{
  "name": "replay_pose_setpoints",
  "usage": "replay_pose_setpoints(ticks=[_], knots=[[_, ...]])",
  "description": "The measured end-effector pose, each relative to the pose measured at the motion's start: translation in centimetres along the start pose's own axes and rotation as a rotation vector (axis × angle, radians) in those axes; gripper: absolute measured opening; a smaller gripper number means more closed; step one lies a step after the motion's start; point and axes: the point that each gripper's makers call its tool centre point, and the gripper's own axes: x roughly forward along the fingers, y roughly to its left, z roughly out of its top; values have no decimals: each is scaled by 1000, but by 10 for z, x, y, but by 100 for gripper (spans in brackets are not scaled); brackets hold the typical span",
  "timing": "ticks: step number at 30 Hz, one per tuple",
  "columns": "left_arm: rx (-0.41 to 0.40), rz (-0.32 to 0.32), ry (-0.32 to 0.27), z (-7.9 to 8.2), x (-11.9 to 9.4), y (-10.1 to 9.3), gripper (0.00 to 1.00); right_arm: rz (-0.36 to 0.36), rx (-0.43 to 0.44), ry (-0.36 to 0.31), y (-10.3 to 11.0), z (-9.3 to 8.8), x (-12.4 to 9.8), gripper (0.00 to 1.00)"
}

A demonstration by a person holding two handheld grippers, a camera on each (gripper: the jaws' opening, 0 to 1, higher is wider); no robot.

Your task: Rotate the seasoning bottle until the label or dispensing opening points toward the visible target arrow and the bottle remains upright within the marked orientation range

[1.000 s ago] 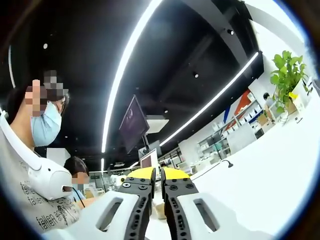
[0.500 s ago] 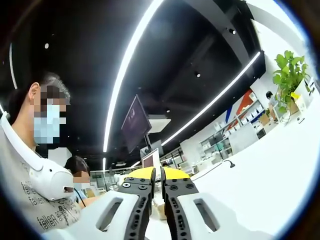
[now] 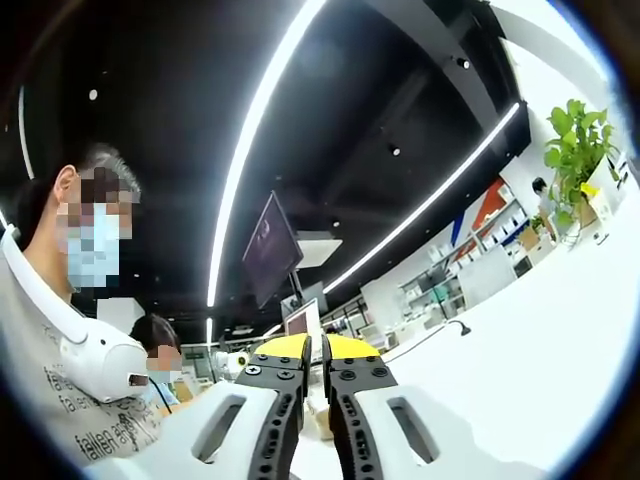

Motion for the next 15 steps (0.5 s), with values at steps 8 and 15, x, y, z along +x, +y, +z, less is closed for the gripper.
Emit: replay_pose_setpoints(ticks=[8,15], knots=[[-73,235,-61,15,-8,14,55,-28,2,-1,-4,0,-4,3],[-138,342,-70,3,-11,20,50,-33,1,1,-6,1,-6,2]])
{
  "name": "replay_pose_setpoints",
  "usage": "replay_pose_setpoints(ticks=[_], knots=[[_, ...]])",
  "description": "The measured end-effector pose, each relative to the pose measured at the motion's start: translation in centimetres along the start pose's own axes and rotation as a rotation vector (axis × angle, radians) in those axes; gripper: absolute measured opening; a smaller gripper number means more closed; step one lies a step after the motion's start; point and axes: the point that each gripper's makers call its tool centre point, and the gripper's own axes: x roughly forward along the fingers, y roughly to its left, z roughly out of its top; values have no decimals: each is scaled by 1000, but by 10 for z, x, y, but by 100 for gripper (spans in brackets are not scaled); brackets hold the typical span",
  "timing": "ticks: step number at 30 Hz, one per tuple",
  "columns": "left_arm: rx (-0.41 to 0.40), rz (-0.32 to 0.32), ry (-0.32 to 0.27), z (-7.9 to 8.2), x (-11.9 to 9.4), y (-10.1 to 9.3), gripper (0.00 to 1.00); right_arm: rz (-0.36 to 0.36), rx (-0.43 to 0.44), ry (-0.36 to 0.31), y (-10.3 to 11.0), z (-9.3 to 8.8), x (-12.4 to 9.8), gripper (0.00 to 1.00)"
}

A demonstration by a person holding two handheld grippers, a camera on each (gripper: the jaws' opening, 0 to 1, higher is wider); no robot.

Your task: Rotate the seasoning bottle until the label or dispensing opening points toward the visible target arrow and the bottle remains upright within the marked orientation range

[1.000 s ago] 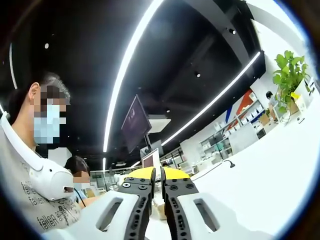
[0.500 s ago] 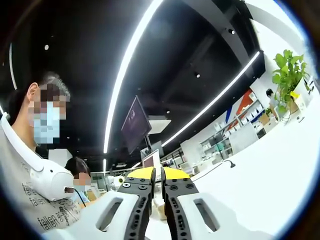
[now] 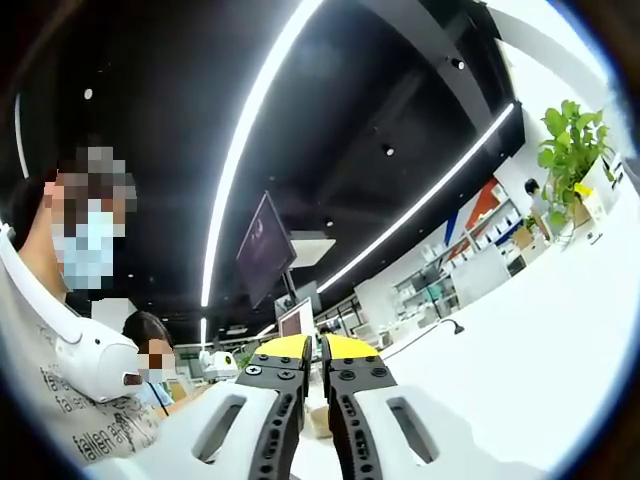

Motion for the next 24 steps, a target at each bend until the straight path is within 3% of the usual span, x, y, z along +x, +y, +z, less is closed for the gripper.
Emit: replay_pose_setpoints(ticks=[3,6,11,14,18,24], knots=[[48,59,3,-3,-2,10,41,-4,3,0,-1,0,-1,2],[28,27,15,-7,-3,4,47,-8,5,-6,-2,1,-1,2],[75,79,8,-11,-6,5,45,-14,11,-7,-4,1,-2,2],[65,57,19,-17,-3,3,43,-14,7,-1,-4,0,-1,2],[32,59,-9,-16,-4,5,41,-16,7,-7,-5,2,-2,2],[108,42,-4,-15,-6,0,32,-21,11,-4,-7,1,-2,2]])
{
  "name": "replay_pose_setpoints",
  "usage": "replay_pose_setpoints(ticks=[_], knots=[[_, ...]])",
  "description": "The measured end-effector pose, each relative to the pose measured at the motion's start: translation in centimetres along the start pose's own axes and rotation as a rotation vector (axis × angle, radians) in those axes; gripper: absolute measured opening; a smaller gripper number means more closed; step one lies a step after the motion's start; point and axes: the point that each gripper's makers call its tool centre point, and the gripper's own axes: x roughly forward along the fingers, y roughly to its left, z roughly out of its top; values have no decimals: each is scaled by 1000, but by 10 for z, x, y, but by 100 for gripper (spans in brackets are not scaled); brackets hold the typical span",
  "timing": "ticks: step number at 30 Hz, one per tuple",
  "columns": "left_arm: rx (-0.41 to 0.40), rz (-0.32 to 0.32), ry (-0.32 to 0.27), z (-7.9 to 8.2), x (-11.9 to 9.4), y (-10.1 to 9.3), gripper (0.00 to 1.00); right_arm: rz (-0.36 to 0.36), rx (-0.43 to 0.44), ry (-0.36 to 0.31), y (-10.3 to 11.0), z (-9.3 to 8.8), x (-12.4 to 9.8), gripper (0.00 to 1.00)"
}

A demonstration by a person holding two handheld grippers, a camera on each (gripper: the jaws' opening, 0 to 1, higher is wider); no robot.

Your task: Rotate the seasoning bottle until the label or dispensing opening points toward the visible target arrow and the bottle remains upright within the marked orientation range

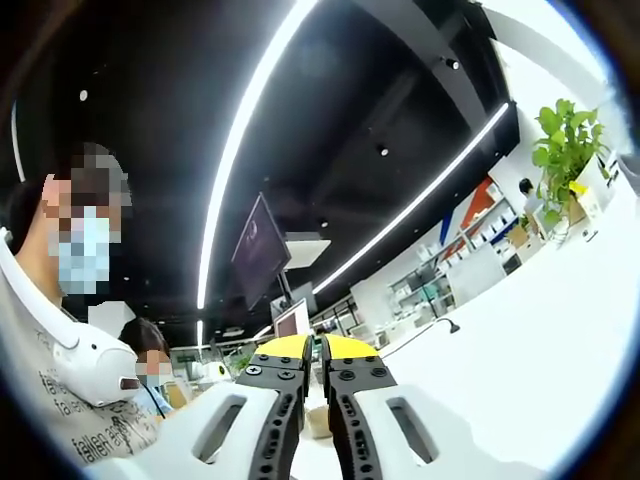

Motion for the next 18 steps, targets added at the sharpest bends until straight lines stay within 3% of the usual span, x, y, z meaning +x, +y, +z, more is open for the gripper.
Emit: replay_pose_setpoints(ticks=[7,18], knots=[[17,-14,16,-1,0,-2,32,-2,2,6,-1,-2,0,2],[7,-112,25,-1,1,-5,31,15,9,8,3,-3,1,2]])
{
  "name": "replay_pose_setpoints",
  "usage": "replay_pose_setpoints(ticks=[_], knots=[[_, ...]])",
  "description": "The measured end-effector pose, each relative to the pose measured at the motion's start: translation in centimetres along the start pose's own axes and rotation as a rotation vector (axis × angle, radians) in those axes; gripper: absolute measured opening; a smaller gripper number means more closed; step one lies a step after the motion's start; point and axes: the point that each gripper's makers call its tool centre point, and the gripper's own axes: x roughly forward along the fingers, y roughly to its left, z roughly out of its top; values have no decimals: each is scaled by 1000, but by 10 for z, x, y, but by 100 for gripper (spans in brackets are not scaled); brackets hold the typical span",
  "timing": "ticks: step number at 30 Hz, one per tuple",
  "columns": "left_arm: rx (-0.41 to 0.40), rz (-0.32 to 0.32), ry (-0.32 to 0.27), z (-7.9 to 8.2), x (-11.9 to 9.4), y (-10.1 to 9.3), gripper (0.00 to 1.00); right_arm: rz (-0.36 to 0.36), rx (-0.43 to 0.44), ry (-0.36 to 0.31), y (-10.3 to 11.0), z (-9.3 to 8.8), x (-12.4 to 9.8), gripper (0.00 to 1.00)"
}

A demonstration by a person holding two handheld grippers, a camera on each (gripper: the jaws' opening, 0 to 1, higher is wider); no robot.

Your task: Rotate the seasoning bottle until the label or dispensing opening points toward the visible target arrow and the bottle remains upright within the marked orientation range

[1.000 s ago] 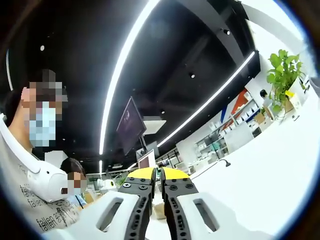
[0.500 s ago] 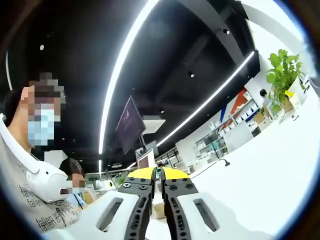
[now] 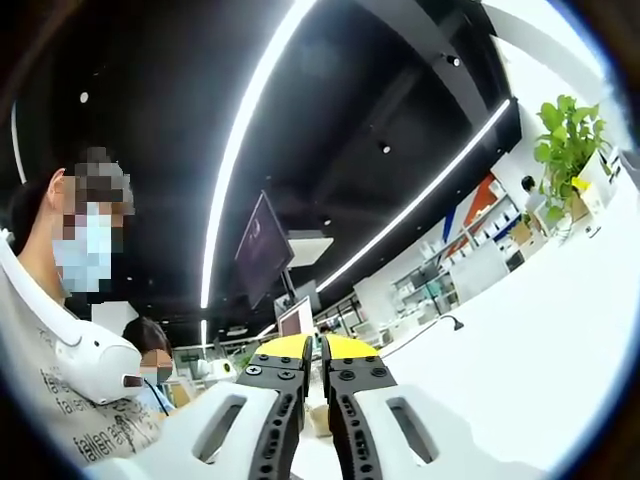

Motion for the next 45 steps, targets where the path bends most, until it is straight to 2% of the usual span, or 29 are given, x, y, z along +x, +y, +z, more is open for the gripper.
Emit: replay_pose_setpoints(ticks=[5,11,19,24,26,27,28,29,32,35,37,40,41,45], knots=[[0,-68,14,0,1,-3,31,6,0,1,0,-1,1,2],[-1,-119,14,-1,2,-3,31,14,8,-2,0,-2,1,2],[-14,-167,5,-1,2,-4,32,14,20,-13,-2,0,-2,2],[-20,-174,11,-1,2,-4,32,21,23,-25,0,3,-1,2],[30,-162,49,-10,1,-2,40,20,23,-23,0,2,-1,2],[50,-146,53,-13,1,-1,49,18,22,-23,0,2,-1,2],[37,-143,42,-13,1,-2,60,19,22,-24,0,2,-1,2],[13,-145,25,-10,0,-3,62,21,20,-26,1,3,-1,2],[-9,-141,-30,4,-7,-2,53,21,11,-33,1,5,0,3],[-27,-89,-89,23,-14,4,61,19,9,-37,2,6,1,4],[-32,-94,-108,34,-20,-2,62,16,10,-36,1,7,1,4],[36,-22,-95,40,-27,0,60,14,12,-51,5,14,4,4],[23,-10,-98,42,-29,0,58,7,2,-57,5,18,6,4],[-80,20,-229,71,-40,2,55,-22,-55,-47,4,23,14,4]])
